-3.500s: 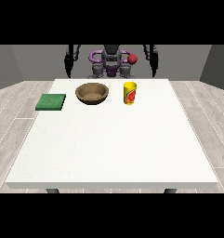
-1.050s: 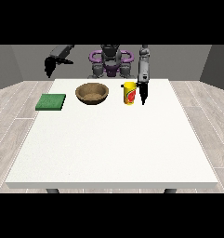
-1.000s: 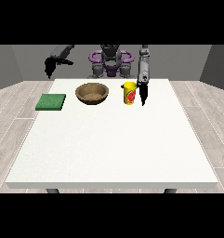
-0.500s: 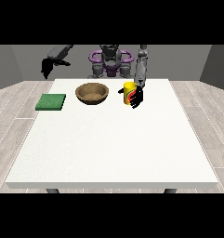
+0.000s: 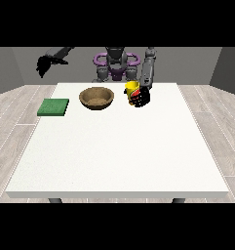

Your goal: Pick the cup and pour the ball into the bowl, then pick the bowl and place it on the pad

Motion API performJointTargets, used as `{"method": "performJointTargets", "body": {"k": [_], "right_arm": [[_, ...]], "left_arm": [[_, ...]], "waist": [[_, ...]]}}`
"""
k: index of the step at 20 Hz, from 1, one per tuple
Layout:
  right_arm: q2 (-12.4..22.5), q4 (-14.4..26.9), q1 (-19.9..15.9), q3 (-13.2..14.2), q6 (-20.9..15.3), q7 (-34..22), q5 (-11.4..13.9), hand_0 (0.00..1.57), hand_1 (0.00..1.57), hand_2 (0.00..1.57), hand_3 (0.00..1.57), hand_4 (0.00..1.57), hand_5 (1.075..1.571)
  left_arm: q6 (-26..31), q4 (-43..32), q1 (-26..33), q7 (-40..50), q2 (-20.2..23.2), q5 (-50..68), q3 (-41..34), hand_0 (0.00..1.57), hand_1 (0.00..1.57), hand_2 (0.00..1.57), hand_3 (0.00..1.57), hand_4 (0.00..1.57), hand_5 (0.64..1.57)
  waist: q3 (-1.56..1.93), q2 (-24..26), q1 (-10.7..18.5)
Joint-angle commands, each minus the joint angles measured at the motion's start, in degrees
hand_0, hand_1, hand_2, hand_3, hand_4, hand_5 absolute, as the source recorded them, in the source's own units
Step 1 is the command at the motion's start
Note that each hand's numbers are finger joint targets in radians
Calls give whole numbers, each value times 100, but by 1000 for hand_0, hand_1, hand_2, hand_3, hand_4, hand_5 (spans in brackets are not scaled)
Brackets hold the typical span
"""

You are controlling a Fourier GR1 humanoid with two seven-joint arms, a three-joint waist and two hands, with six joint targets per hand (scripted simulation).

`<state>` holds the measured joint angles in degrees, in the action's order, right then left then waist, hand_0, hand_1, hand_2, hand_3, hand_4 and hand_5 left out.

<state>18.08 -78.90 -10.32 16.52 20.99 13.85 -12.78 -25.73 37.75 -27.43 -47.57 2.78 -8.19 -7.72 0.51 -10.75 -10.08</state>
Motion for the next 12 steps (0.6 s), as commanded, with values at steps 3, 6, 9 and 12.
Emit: {"method": "performJointTargets", "body": {"k": [3, 6, 9, 12], "right_arm": [[49, 362, 66, 40, -25, -440, -54, 0, 0, 0, 0, 0, 1569], [-92, 537, 231, -102, -36, -293, 126, 0, 0, 0, 0, 0, 1569], [-60, 809, -74, 64, -119, -105, 76, 0, 0, 0, 0, 0, 1568], [-123, 882, -90, -10, -53, -176, 45, 0, 0, 0, 0, 0, 1568]], "left_arm": [[-367, -173, -421, 1503, 1153, -1018, 501, 1414, 1414, 1571, 1571, 1571, 1329], [-166, -267, -1024, 2466, 1802, -1426, 675, 1450, 1450, 1571, 1571, 1571, 1291], [48, -252, -1620, 3023, 2005, -1688, 811, 1459, 1459, 1571, 1571, 1571, 1294], [-325, -388, -1825, 3774, 1780, -2337, 1225, 1491, 1491, 1571, 1571, 1571, 1273]], "waist": [[-32, 892, 208], [-27, 1074, 211], [-41, 774, 283], [-43, 920, 141]]}}
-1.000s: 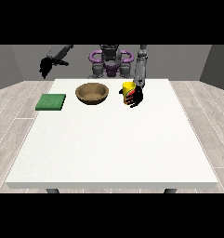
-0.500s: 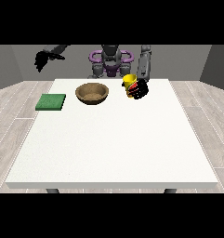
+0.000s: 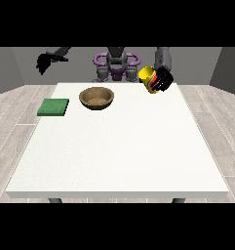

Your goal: Pick the cup and pour the ball into the bowl, then pick the bowl and place it on the pad

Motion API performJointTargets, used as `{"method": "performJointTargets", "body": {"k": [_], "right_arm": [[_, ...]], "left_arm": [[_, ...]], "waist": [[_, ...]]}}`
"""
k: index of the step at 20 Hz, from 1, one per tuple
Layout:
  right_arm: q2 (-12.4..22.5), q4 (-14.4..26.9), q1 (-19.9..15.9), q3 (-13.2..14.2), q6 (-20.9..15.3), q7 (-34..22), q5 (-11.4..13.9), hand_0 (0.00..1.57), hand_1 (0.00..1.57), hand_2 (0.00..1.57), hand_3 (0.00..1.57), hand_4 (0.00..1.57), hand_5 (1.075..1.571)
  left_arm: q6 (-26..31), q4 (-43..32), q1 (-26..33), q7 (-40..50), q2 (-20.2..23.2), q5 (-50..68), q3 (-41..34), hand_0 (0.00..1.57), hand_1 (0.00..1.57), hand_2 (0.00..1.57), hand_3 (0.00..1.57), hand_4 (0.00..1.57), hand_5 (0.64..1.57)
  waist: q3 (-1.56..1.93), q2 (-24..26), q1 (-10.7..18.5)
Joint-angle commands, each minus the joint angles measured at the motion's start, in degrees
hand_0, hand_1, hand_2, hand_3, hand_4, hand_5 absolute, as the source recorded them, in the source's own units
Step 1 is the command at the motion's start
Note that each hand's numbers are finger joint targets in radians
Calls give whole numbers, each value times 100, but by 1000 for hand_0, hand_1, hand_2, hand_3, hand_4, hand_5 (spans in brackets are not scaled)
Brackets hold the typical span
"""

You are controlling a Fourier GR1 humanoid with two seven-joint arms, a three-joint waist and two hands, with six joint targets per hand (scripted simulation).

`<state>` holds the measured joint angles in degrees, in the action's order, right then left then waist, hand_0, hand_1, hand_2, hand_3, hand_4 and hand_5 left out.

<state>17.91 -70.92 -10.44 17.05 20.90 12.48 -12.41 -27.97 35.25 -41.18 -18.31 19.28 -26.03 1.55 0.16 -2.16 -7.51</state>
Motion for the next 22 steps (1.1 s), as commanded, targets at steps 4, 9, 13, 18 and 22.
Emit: {"method": "performJointTargets", "body": {"k": [4, 9, 13, 18, 22], "right_arm": [[260, 696, 43, 248, 381, 454, -83, 0, 0, 0, 0, 0, 1568], [243, 767, 26, 216, 246, 351, 11, 0, 0, 0, 0, 0, 1569], [303, 921, -203, 299, 270, 385, -67, 0, 0, 0, 0, 0, 1570], [310, 1046, -87, 173, 316, 163, 29, 0, 0, 0, 0, 0, 1571], [494, 1258, -109, 286, 543, 314, -43, 0, 0, 0, 0, 0, 1571]], "left_arm": [[-244, 48, -490, 1361, -199, -1148, 707, 1490, 1490, 1571, 1571, 1512, 1267], [-205, 72, -727, 2296, -508, -1905, 1153, 1496, 1496, 1571, 1571, 1507, 1245], [-347, -73, -1005, 2929, -724, -2839, 1747, 1537, 1537, 1571, 1571, 1571, 1165], [148, -274, -1327, 3683, -1051, -3980, 2626, 1538, 1538, 1571, 1571, 1485, 1334], [801, -370, -1642, 3656, -1214, -4626, 3233, 1482, 1482, 1571, 1571, 1571, 1204]], "waist": [[-10, 75, 128], [-10, 397, 112], [-6, 348, 143], [-5, 815, 81], [-3, 700, 39]]}}
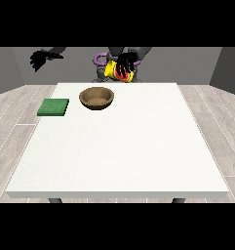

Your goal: Pick the cup and pour the ball into the bowl, then pick the bowl and place it on the pad

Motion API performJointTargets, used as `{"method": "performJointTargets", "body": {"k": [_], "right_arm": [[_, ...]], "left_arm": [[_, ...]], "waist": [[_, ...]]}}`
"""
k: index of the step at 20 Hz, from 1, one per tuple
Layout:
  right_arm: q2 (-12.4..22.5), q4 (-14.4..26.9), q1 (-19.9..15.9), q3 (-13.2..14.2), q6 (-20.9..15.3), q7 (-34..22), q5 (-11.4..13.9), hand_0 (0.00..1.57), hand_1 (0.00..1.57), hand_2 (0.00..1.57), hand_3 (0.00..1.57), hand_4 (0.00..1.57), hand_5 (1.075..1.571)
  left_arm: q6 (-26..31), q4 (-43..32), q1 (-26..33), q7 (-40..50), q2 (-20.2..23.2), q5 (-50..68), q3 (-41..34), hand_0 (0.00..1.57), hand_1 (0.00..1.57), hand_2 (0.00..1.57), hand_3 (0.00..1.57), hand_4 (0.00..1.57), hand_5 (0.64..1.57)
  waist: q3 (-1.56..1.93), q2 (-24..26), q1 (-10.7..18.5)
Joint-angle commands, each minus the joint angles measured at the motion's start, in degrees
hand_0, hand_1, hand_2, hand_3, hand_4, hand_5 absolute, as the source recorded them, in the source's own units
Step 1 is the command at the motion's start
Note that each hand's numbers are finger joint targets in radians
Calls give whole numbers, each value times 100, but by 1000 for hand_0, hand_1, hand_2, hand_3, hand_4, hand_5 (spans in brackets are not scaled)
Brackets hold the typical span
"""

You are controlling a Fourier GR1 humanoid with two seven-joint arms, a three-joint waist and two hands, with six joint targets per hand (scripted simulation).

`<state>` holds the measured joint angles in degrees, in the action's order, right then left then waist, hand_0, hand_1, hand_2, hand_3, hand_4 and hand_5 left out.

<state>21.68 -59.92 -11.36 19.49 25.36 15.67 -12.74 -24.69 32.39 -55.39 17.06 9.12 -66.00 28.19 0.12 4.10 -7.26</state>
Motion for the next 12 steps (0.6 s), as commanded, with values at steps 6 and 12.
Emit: {"method": "performJointTargets", "body": {"k": [6, 12], "right_arm": [[-90, 182, -182, -106, 51, 79, 57, 0, 0, 0, 0, 0, 1570], [149, 387, -78, 82, 259, 335, -13, 0, 0, 0, 0, 0, 1571]], "left_arm": [[1262, -516, -594, 569, -547, -1884, 1596, 1533, 1533, 1571, 1571, 1556, 1164], [1887, -591, -639, 492, -694, -2607, 2143, 1457, 1457, 1571, 1571, 1509, 1178]], "waist": [[-1, -30, -150], [-6, -77, -8]]}}
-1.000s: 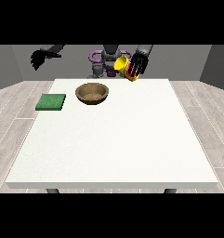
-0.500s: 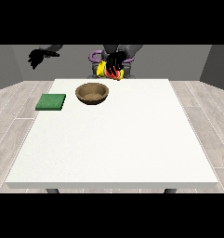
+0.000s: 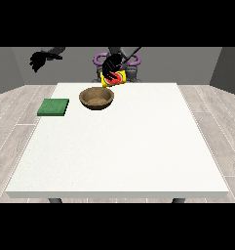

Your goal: Pick the cup and pour the ball into the bowl, then pick the bowl and place it on the pad

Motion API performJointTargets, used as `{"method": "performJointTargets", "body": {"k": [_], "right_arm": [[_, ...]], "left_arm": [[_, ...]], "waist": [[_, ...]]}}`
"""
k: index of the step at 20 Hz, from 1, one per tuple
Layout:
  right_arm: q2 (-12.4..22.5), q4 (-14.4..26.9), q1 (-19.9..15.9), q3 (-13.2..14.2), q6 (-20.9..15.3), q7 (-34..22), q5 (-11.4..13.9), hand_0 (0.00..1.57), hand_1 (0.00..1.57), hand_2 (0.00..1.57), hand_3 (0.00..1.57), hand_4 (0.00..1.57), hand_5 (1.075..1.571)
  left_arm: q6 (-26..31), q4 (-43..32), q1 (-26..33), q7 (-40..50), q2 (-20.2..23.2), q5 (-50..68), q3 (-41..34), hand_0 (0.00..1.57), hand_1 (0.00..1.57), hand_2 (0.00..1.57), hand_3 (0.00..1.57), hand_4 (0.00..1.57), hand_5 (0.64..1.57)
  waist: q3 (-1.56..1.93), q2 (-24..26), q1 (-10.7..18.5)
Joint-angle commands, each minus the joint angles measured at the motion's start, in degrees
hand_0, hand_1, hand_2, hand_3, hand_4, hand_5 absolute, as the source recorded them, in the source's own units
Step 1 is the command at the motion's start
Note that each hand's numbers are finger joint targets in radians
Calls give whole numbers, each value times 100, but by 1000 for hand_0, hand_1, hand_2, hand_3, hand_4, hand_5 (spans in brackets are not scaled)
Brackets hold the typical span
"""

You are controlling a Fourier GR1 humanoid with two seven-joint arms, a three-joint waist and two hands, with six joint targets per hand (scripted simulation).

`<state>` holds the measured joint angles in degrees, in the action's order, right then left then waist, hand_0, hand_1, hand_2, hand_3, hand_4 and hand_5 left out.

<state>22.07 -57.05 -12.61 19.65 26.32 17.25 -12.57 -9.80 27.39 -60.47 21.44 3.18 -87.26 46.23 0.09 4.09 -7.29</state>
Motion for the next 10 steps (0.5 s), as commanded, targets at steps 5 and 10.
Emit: {"method": "performJointTargets", "body": {"k": [5, 10], "right_arm": [[2, 45, -127, 2, -87, -367, -85, 0, 0, 0, 0, 0, 1571], [-102, 47, 379, 68, -72, -265, -127, 0, 0, 0, 0, 0, 1568]], "left_arm": [[611, 179, -48, -259, -163, -723, 234, 1445, 1445, 1571, 1571, 1527, 1134], [-489, 763, 405, 115, 155, 968, -1542, 1499, 1499, 1571, 1571, 1571, 1092]], "waist": [[-9, 73, 137], [-51, 272, 365]]}}
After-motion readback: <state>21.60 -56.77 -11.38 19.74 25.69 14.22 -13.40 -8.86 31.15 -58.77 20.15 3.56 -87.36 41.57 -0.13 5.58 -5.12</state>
